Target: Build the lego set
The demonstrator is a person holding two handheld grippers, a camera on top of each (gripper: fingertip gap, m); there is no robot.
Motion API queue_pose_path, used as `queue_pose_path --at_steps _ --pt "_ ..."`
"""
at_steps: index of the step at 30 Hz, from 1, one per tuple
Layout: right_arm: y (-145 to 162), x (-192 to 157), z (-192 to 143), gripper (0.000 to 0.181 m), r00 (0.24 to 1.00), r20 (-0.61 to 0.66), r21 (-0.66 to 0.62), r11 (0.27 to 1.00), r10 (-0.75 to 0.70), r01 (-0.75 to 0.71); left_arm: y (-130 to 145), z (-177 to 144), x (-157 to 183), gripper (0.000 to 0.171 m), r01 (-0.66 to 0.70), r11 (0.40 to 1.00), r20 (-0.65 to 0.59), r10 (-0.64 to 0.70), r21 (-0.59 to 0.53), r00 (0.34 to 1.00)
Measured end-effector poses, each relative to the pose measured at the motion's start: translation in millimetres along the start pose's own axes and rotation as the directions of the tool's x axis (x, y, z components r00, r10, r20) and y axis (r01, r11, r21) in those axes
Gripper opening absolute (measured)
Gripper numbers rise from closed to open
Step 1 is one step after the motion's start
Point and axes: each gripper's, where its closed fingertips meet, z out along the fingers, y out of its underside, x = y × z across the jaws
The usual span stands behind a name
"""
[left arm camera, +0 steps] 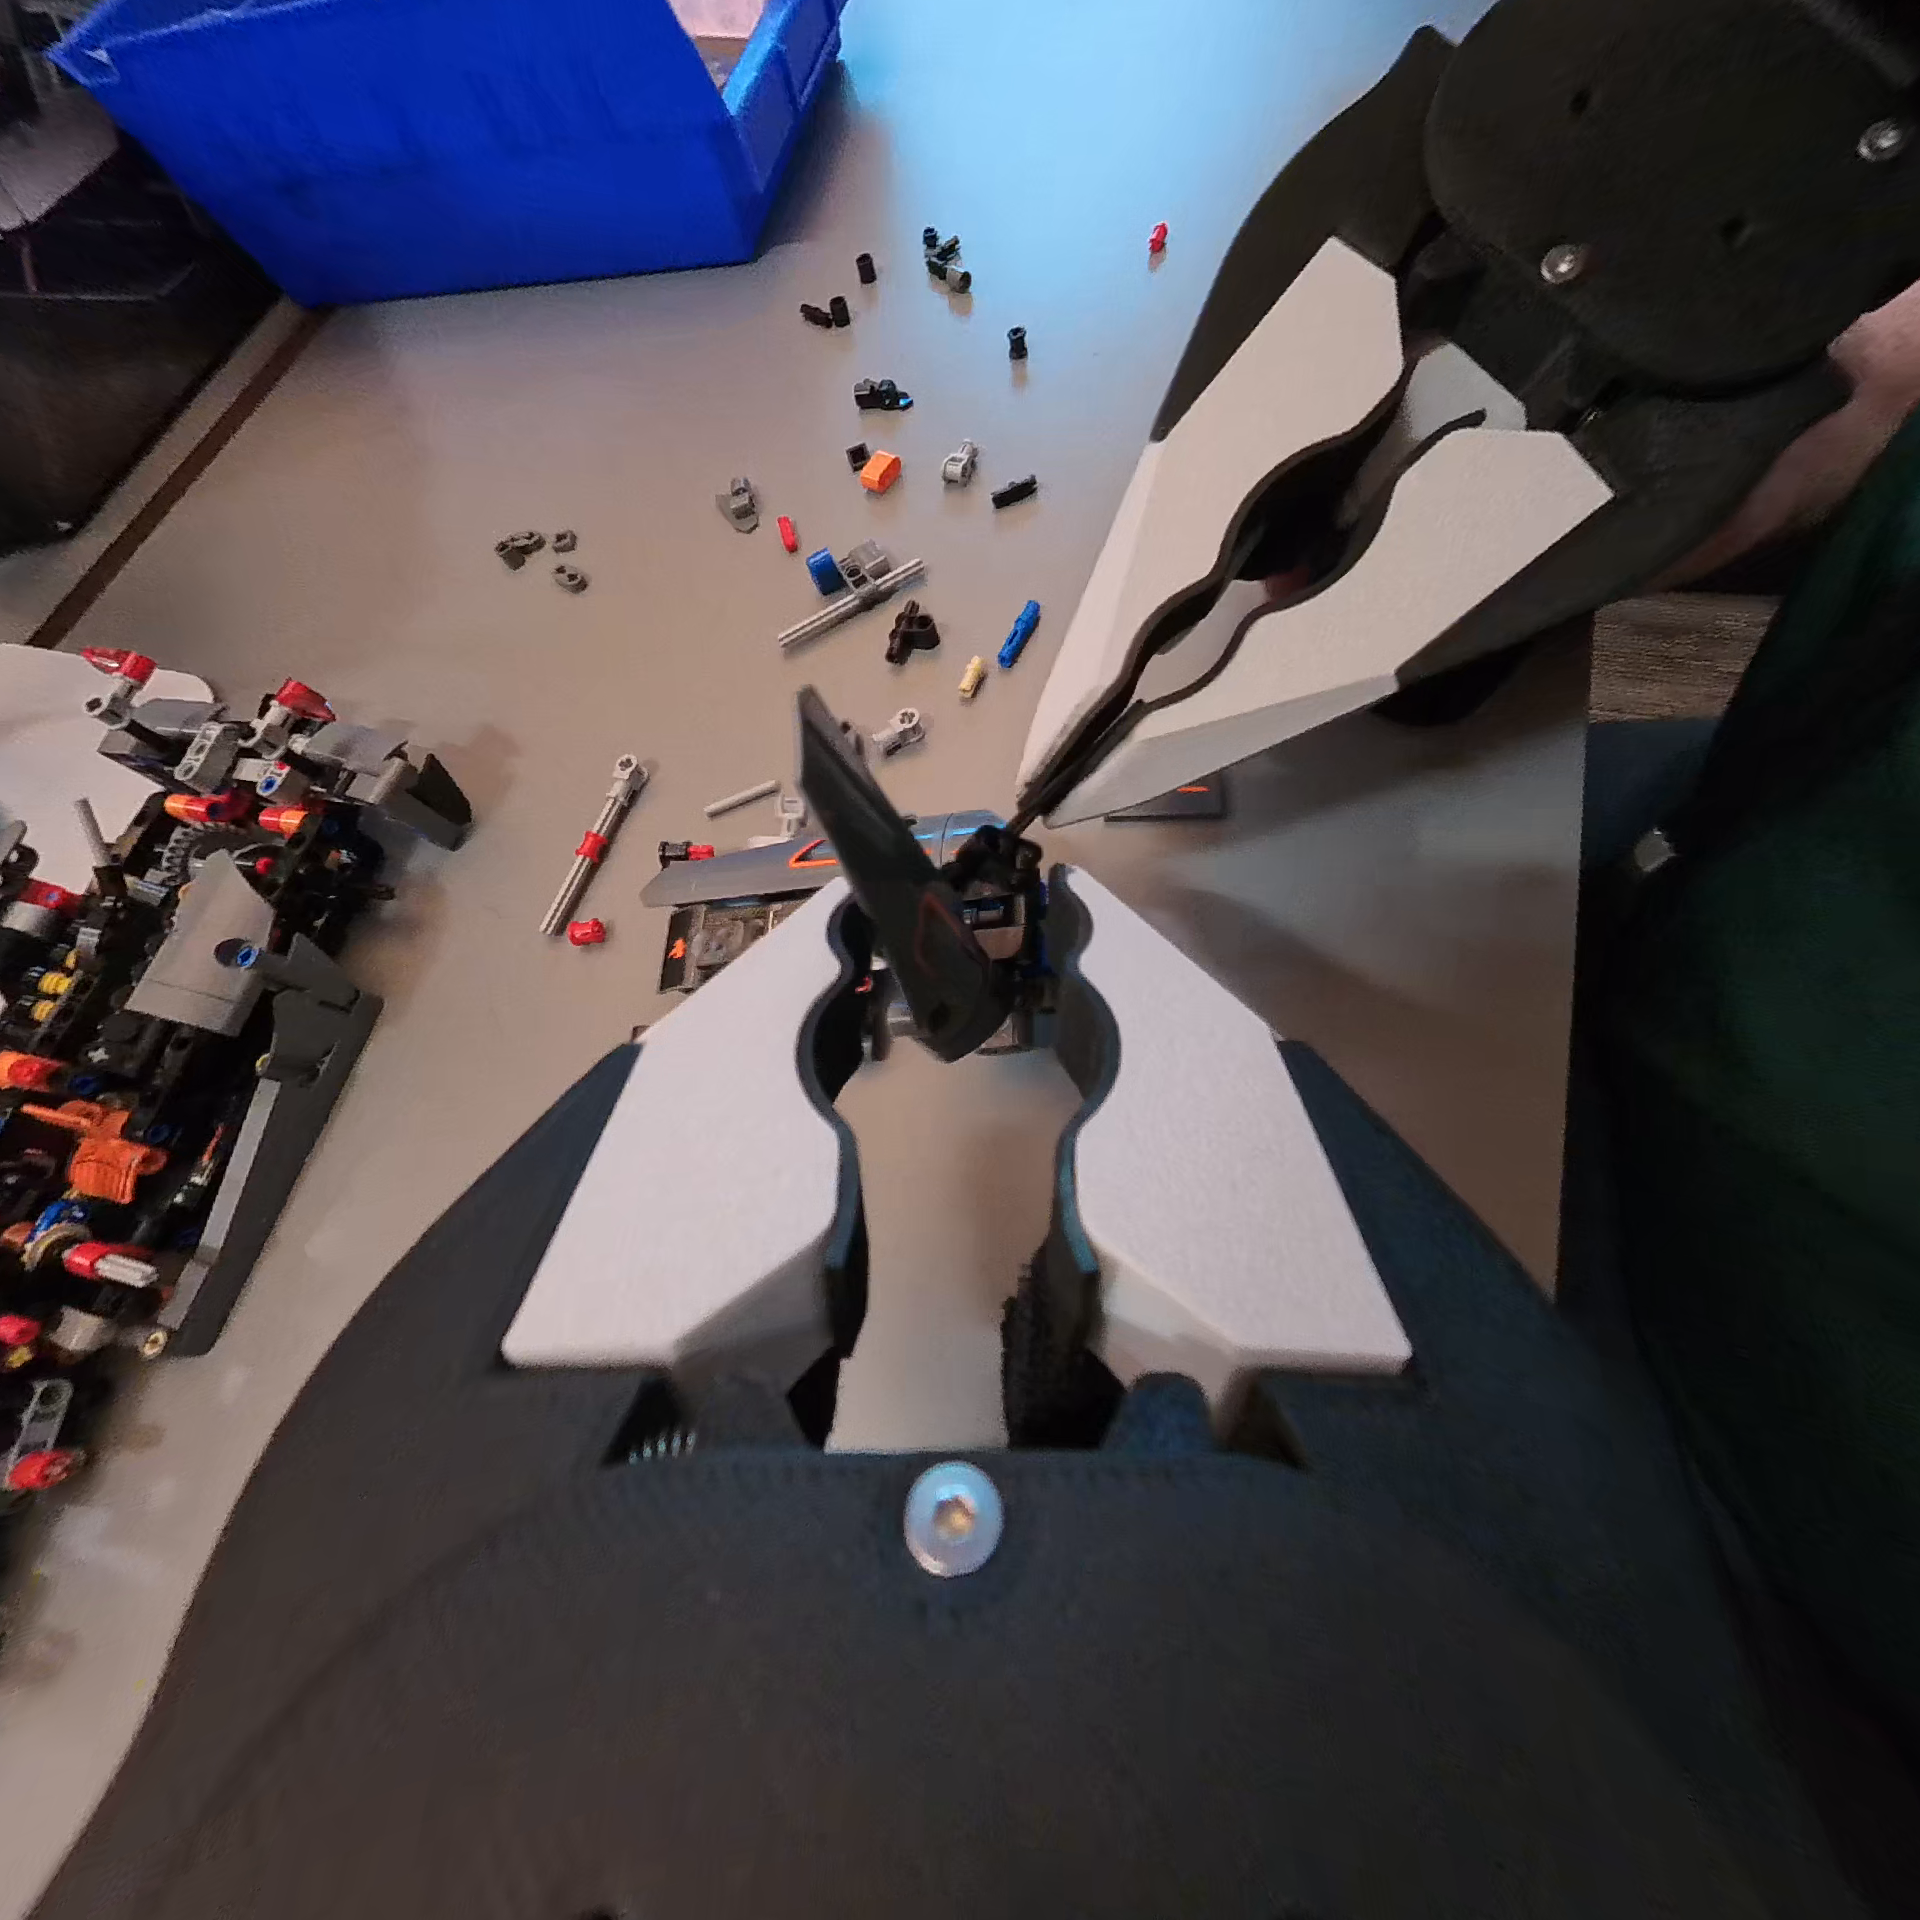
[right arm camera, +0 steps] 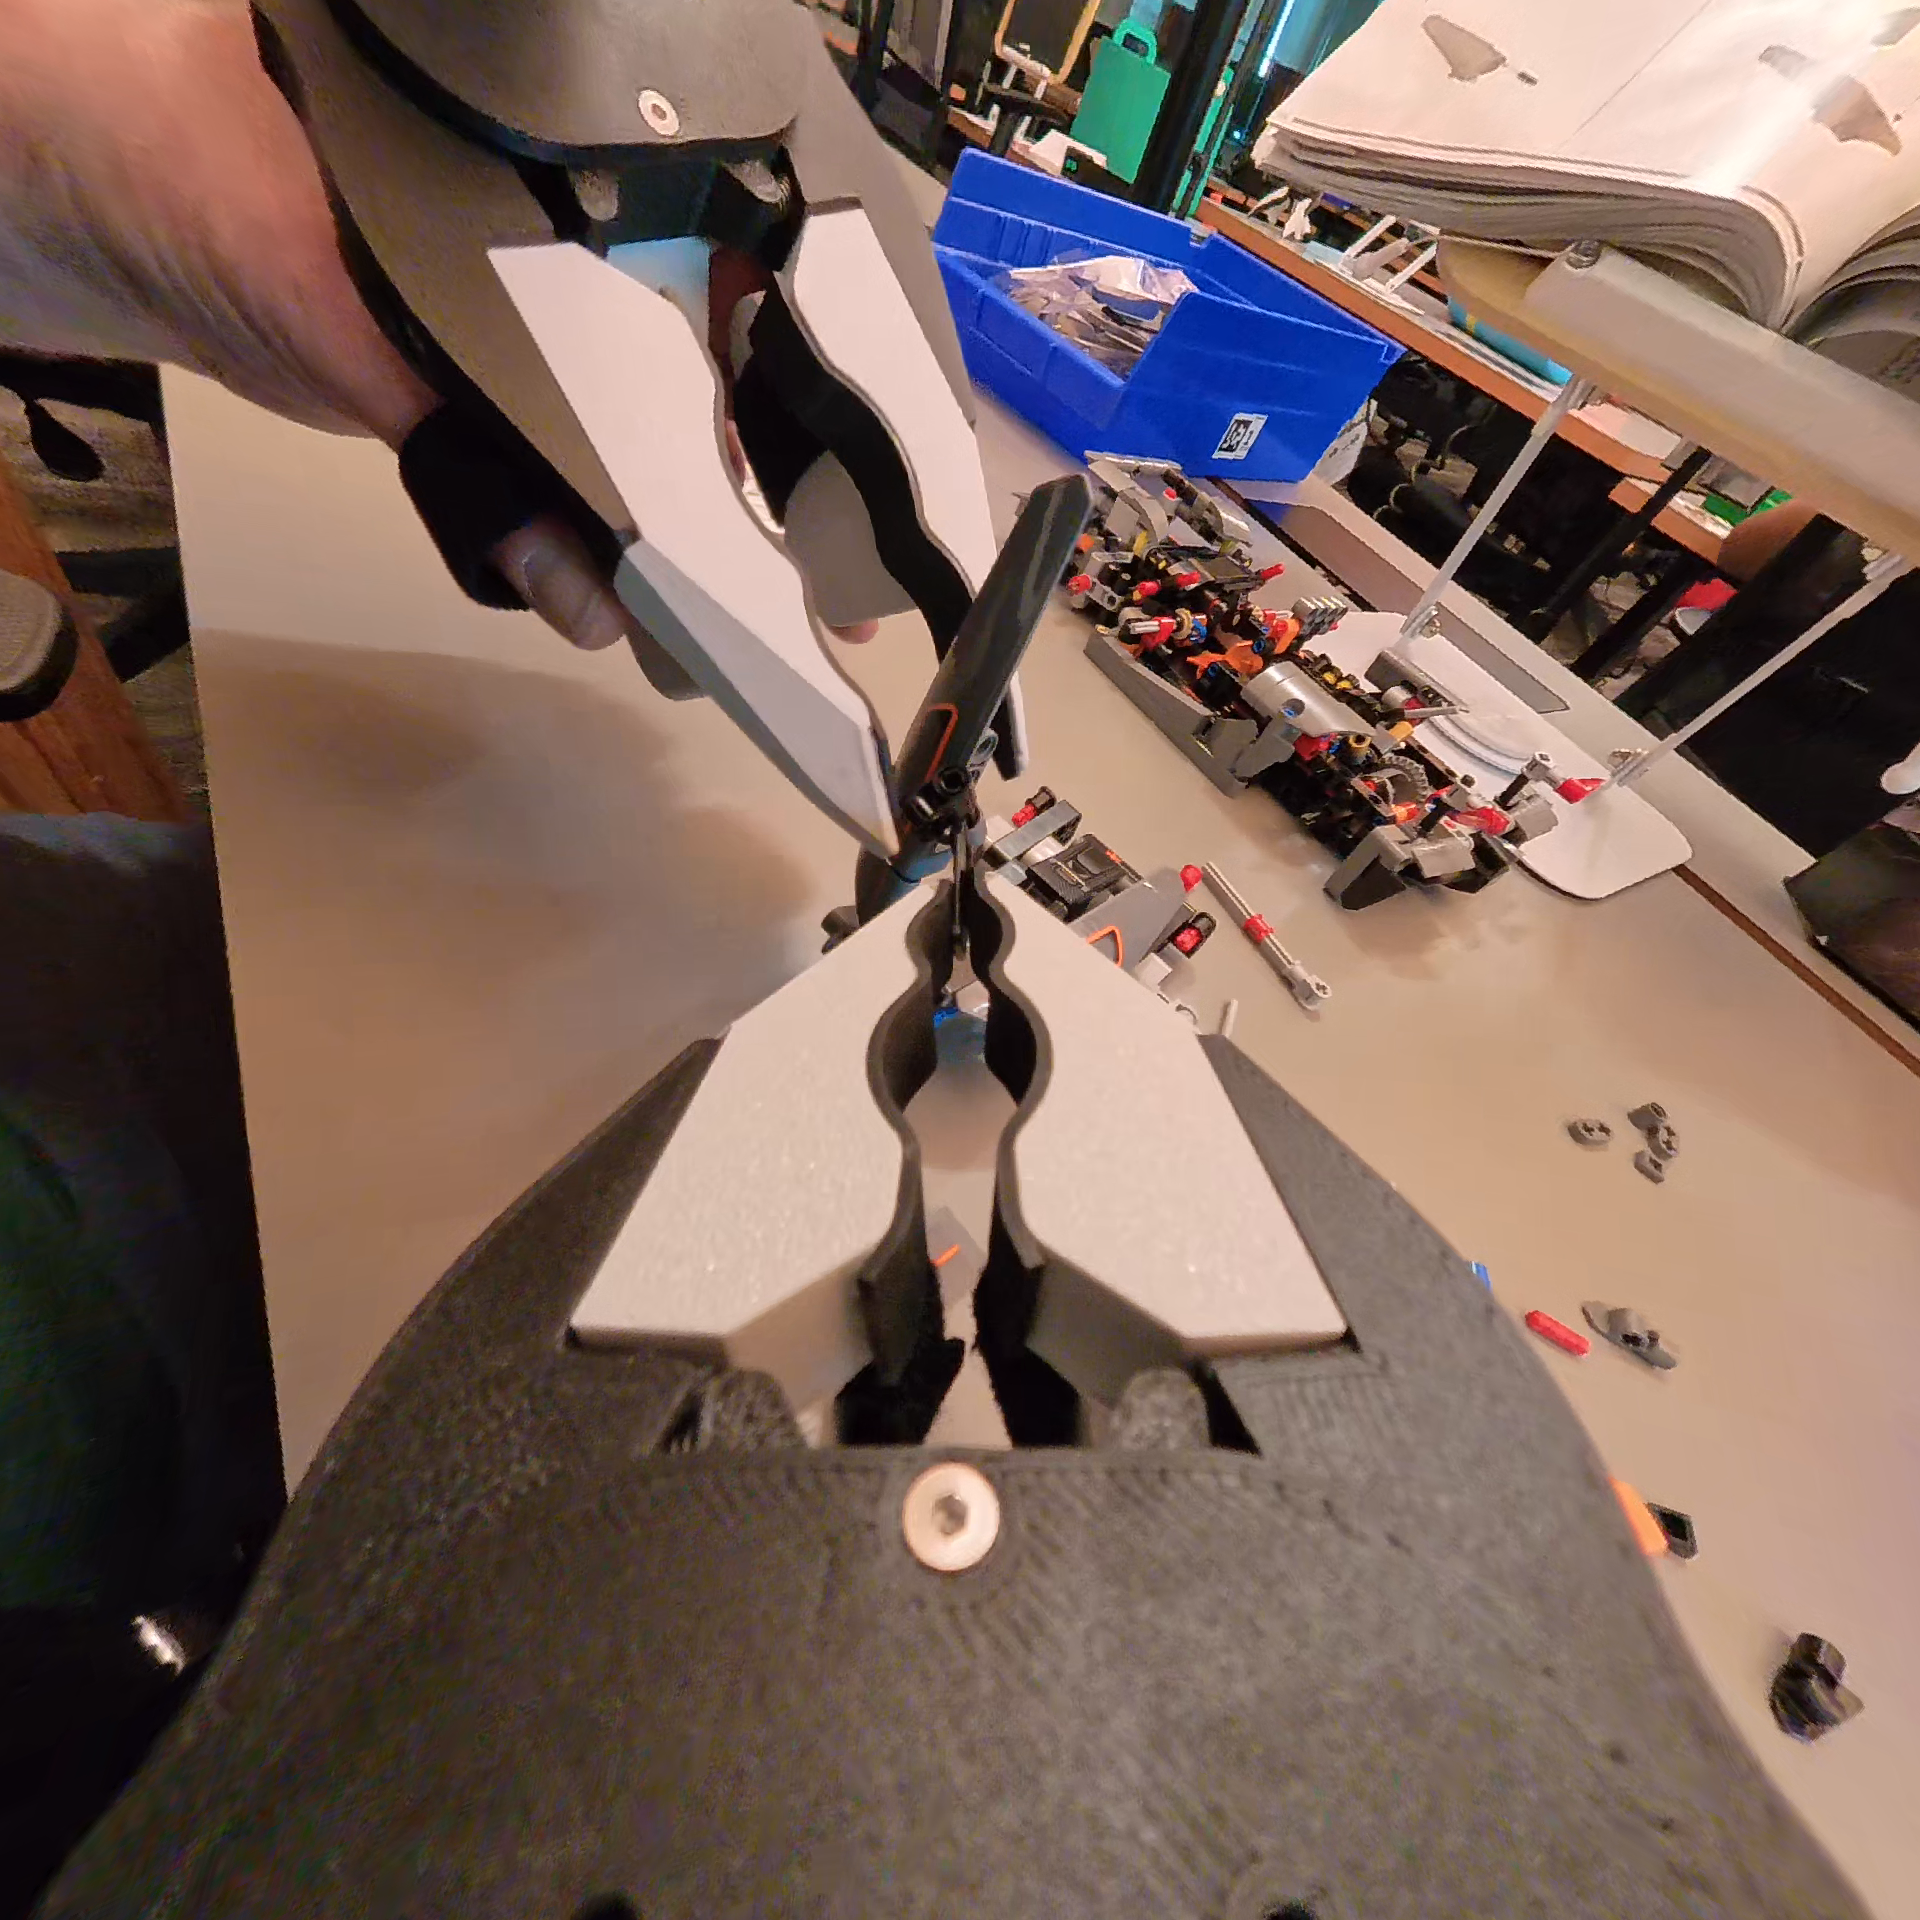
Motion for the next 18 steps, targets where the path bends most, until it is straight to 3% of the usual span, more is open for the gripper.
queue_pose_path --at_steps 5,18 --pt "-0.3 -0.6 -0.2 0.000 1.000 0.003 0.002 1.000 -0.001 0.001 1.0 1.7 -1.1 0.029 -0.029 0.999 0.060 0.030 -0.018 0.998" --pt "-0.4 -2.3 -0.4 0.000 1.000 0.012 0.003 1.000 -0.008 0.008 4.8 -5.5 -1.1 0.024 -0.066 0.996 0.035 0.067 -0.052 0.997"
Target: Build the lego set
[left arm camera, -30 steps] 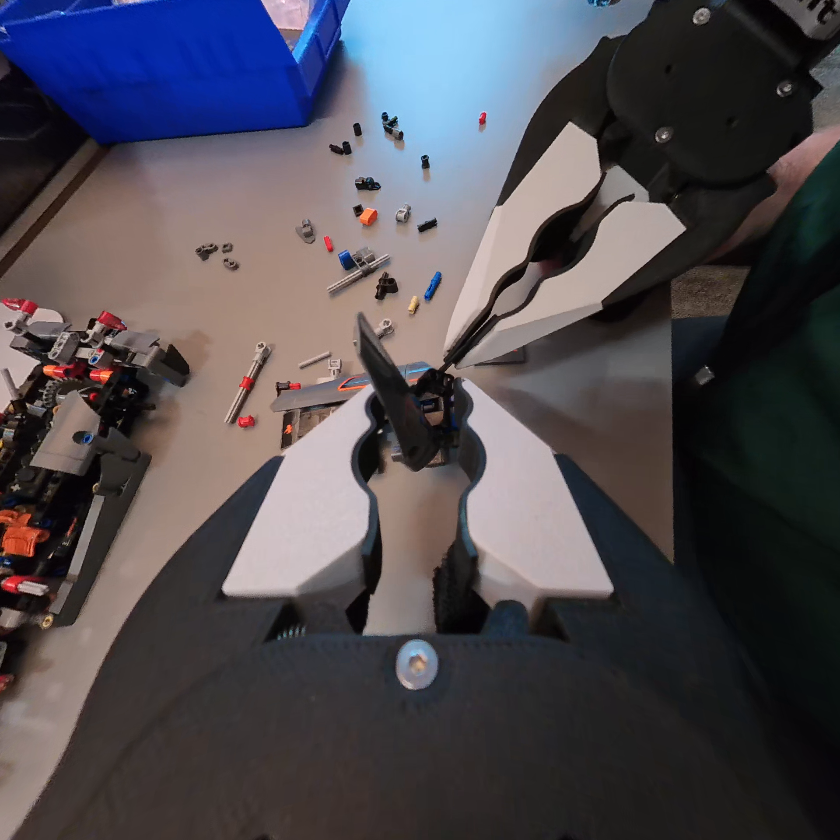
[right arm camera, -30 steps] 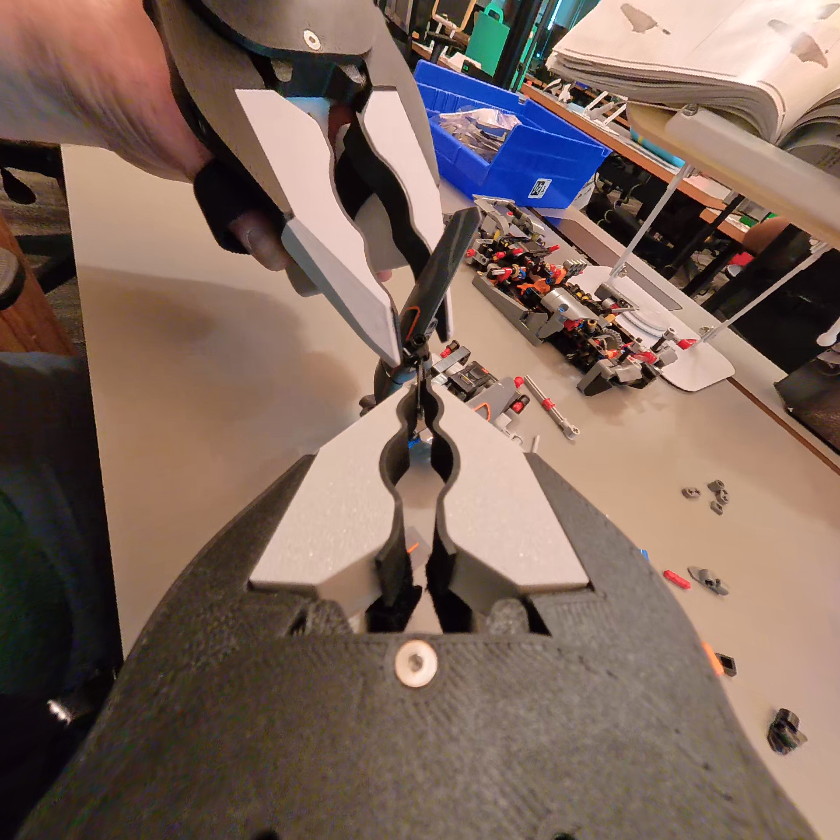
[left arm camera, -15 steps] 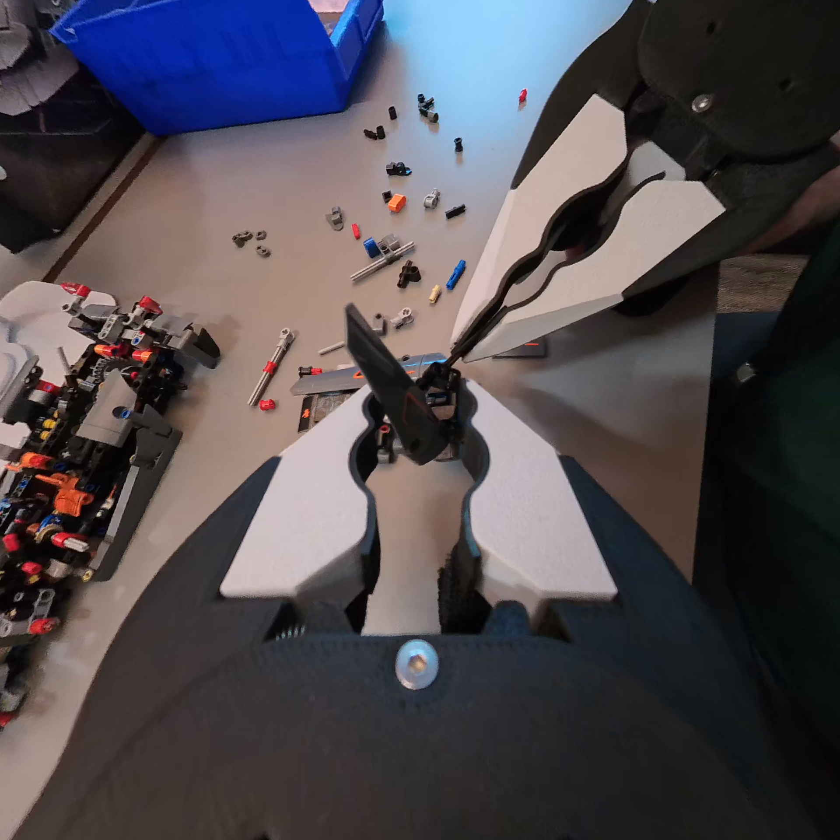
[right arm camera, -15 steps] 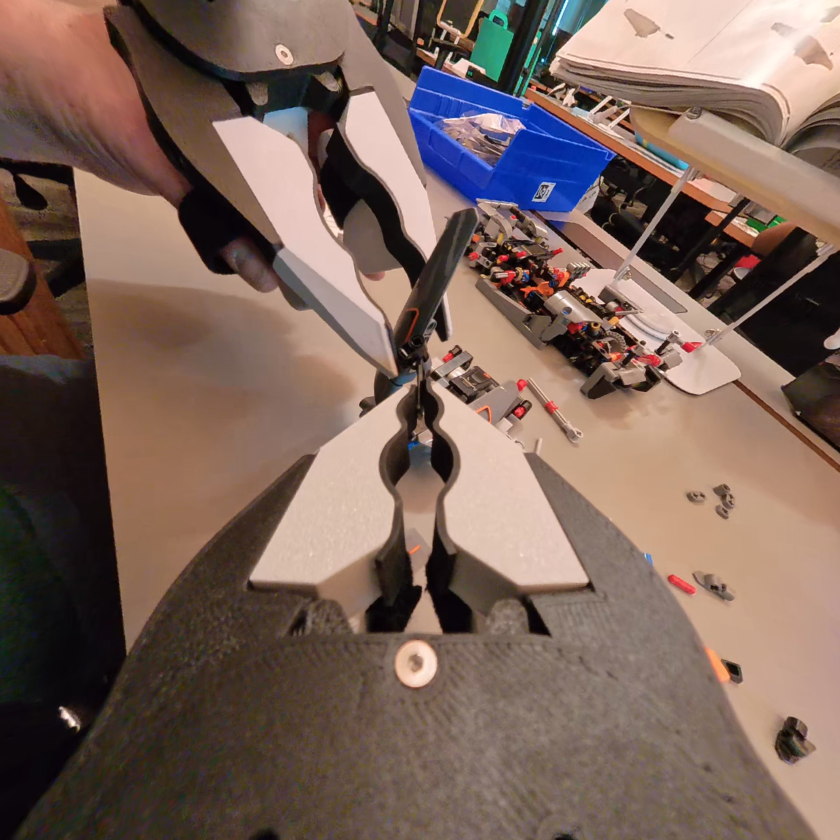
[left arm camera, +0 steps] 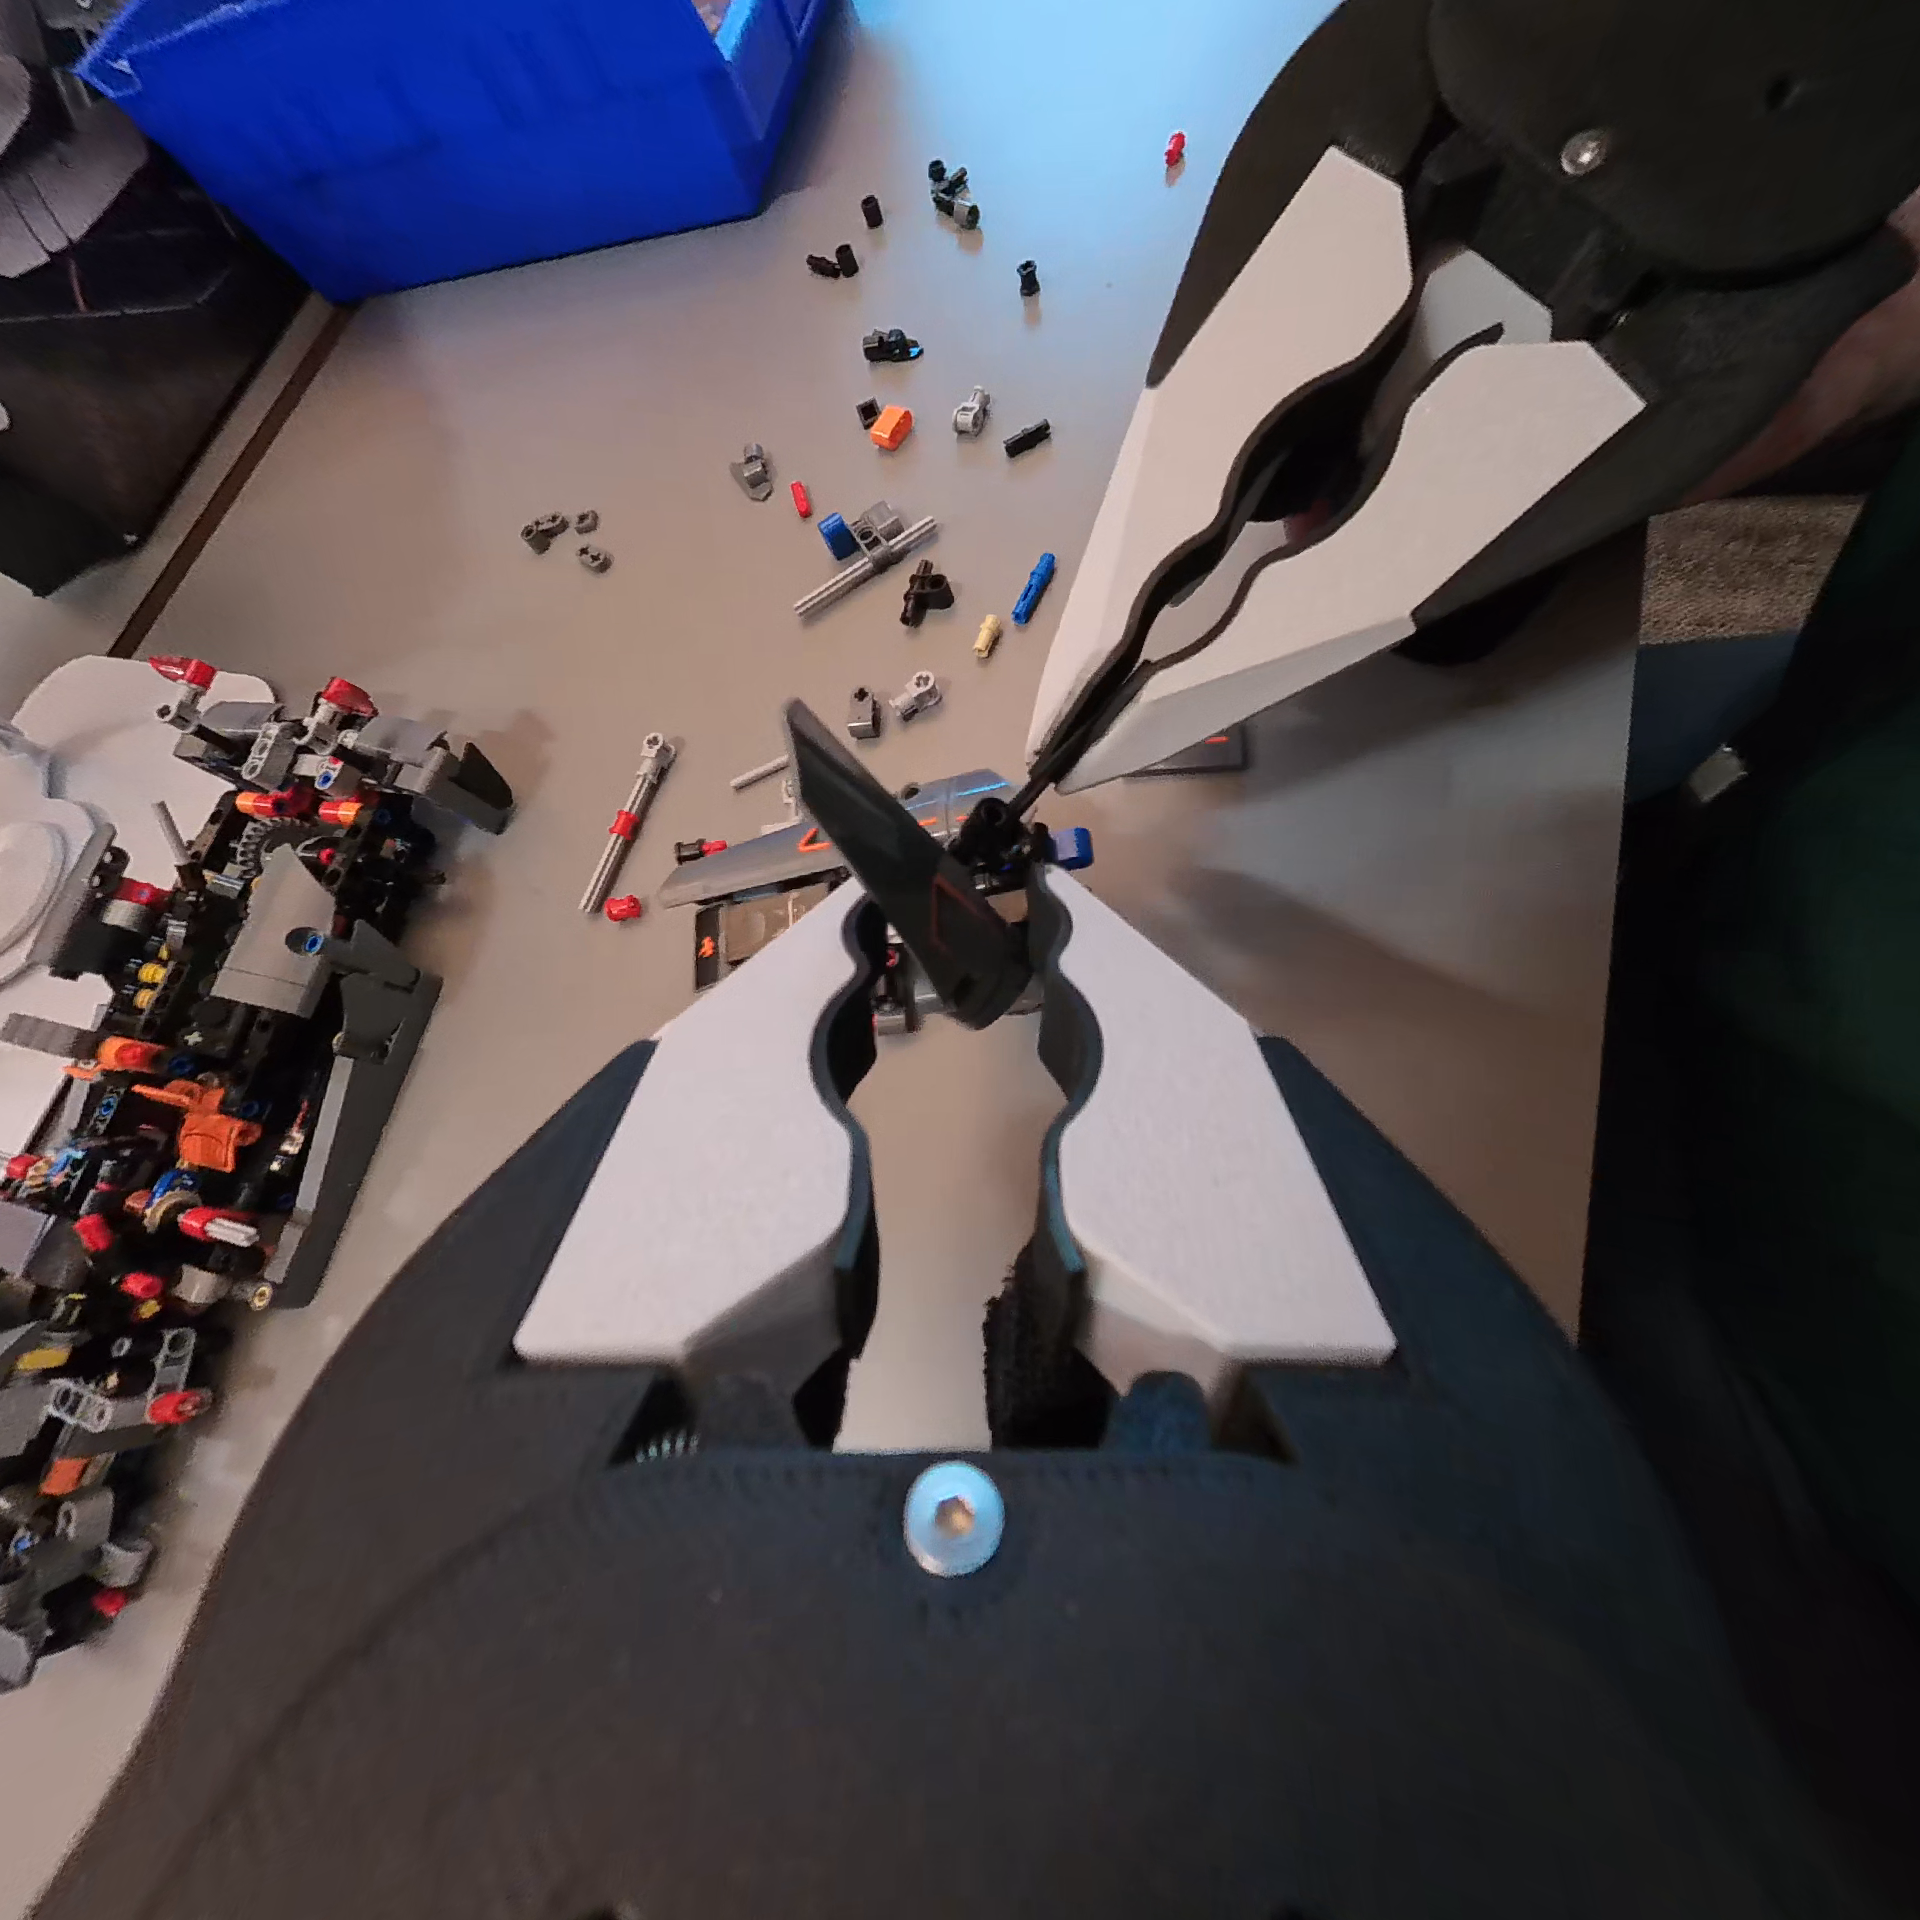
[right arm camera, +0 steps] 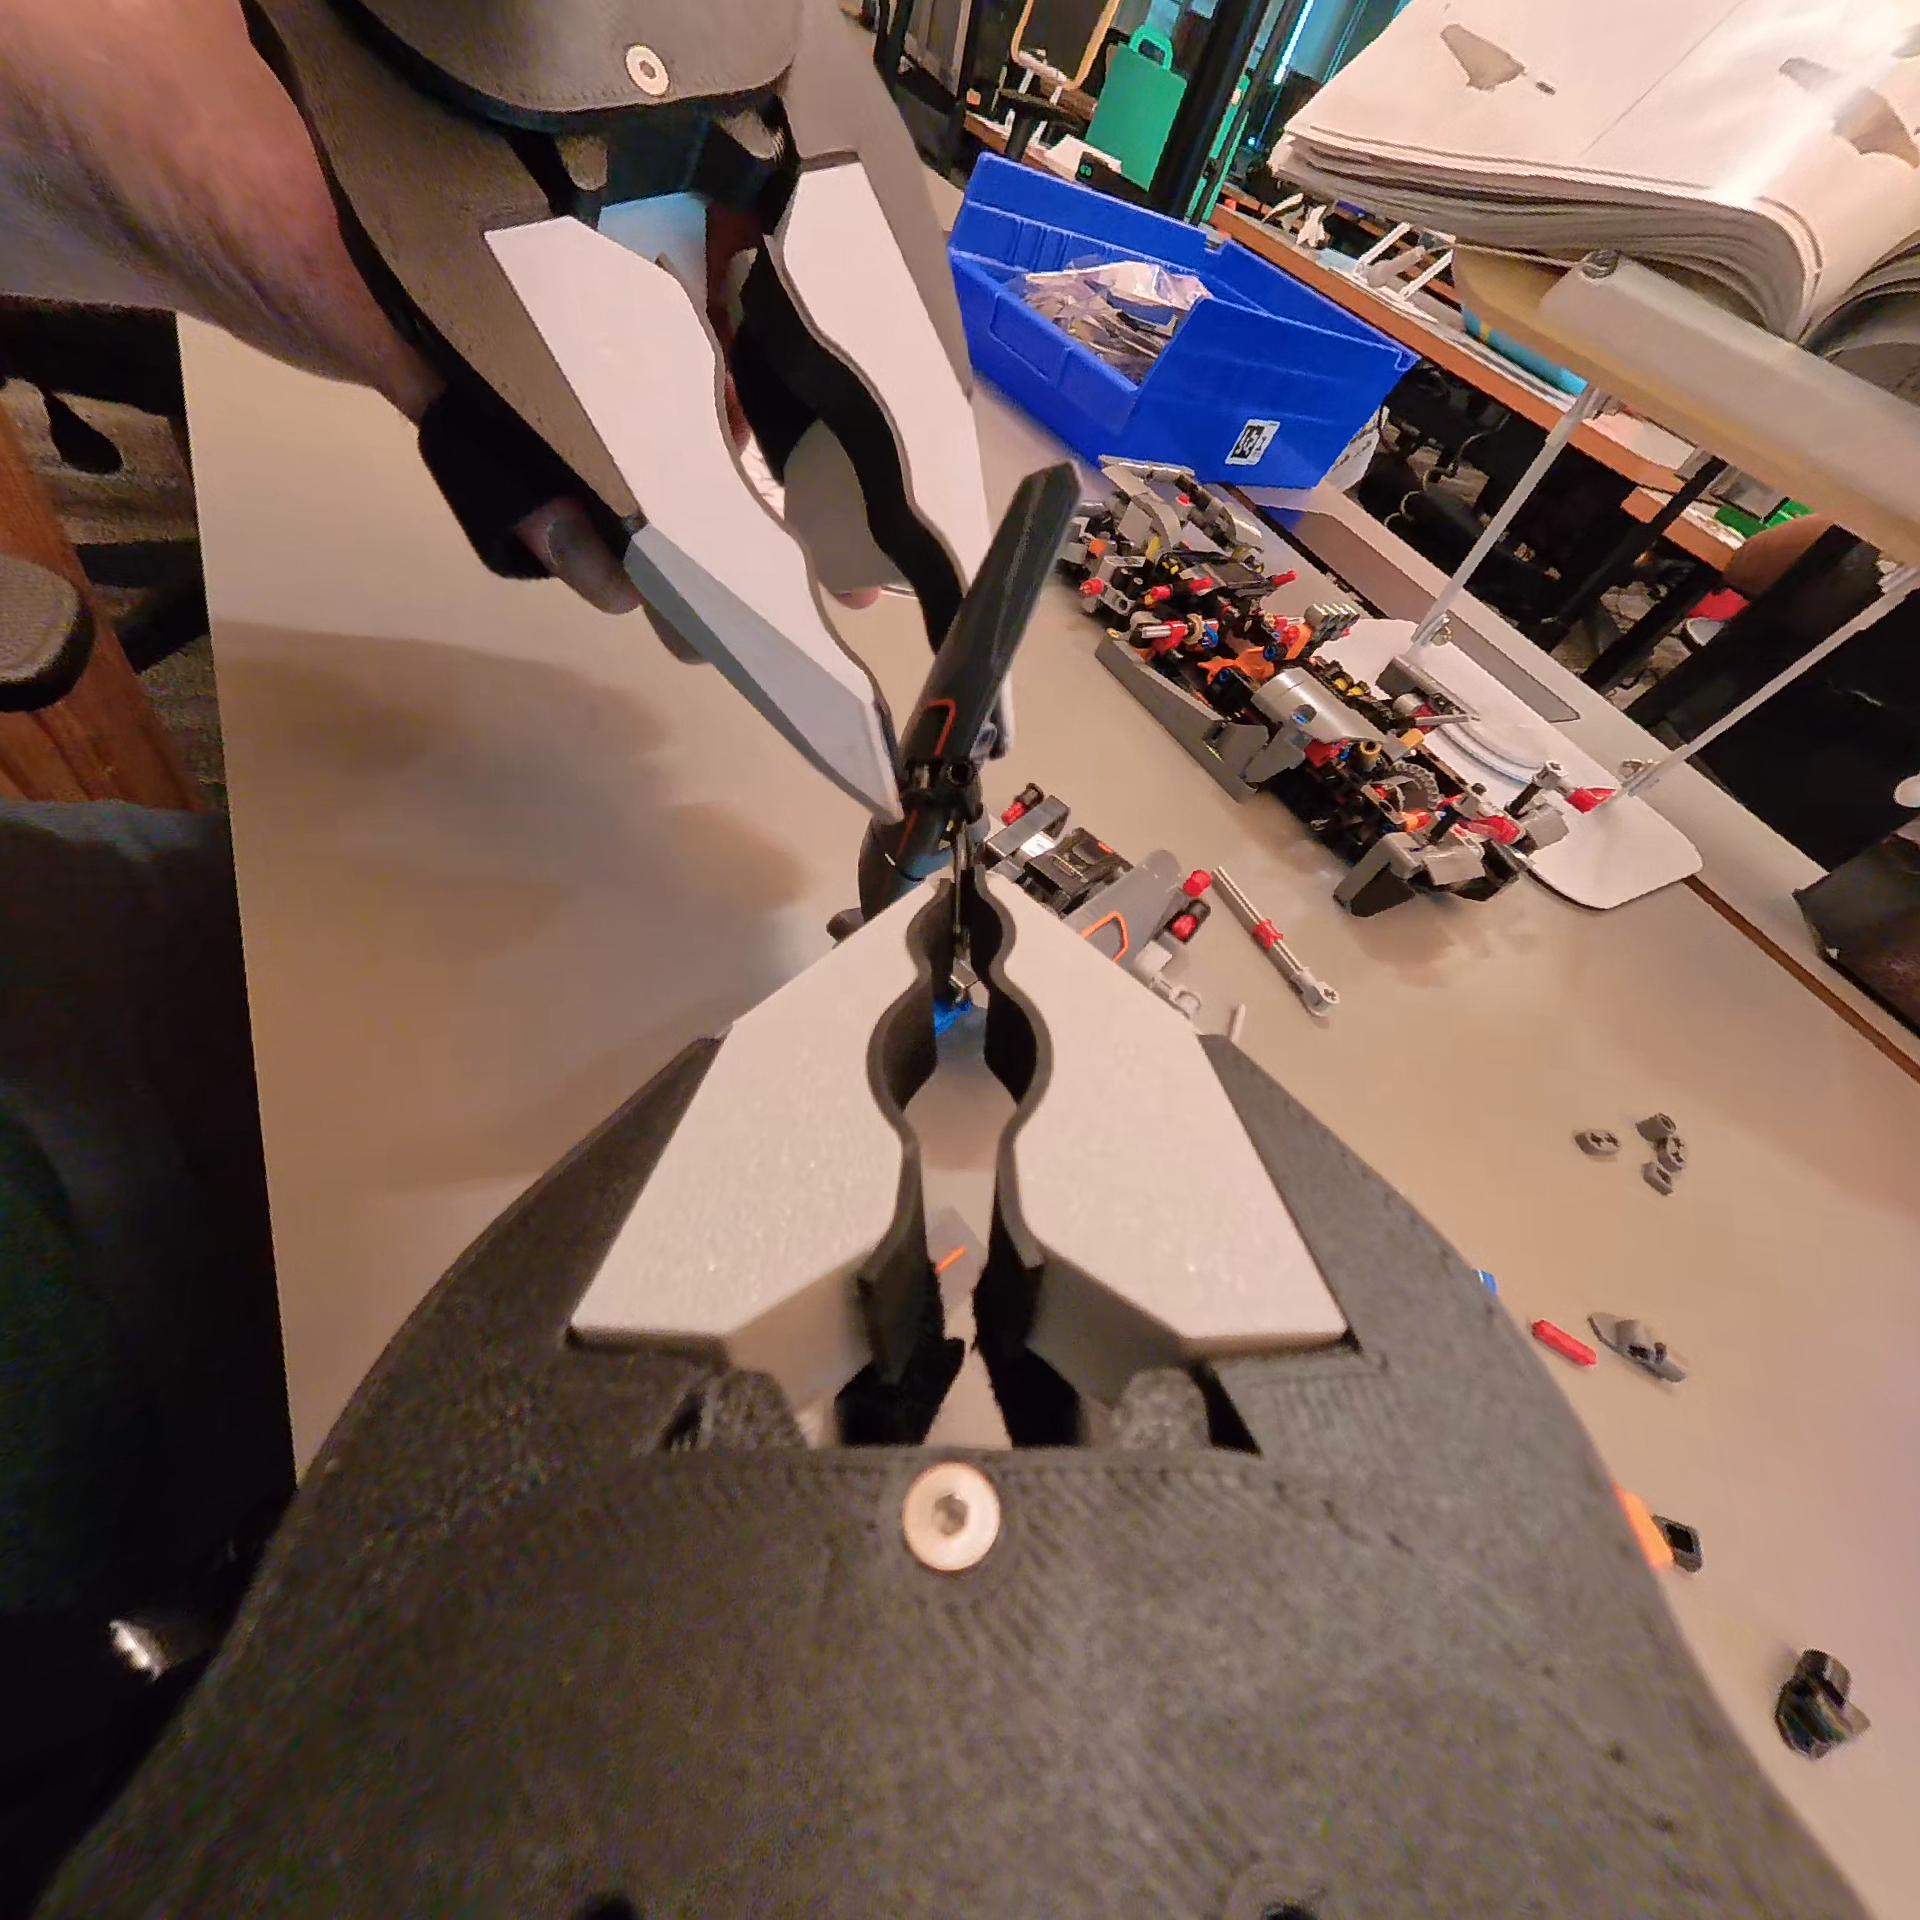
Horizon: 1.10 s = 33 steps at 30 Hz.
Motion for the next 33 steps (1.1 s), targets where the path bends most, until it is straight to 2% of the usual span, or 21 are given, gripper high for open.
queue_pose_path --at_steps 8,18,33 --pt "0.5 -1.0 0.5 0.000 1.000 0.006 -0.003 1.000 -0.002 0.002 0.4 -5.5 -5.7 0.025 -0.059 0.998 0.029 0.061 -0.037 0.998" --pt "0.1 -1.7 -0.1 0.000 1.000 0.012 0.001 1.000 -0.002 0.002 -2.9 -4.8 -5.3 0.035 -0.065 0.997 0.058 0.067 -0.030 0.996" --pt "0.8 -3.0 0.6 0.000 1.000 0.009 -0.005 1.000 -0.018 0.018 -2.8 -4.2 -1.9 0.029 -0.085 0.996 0.060 0.085 0.006 0.995"
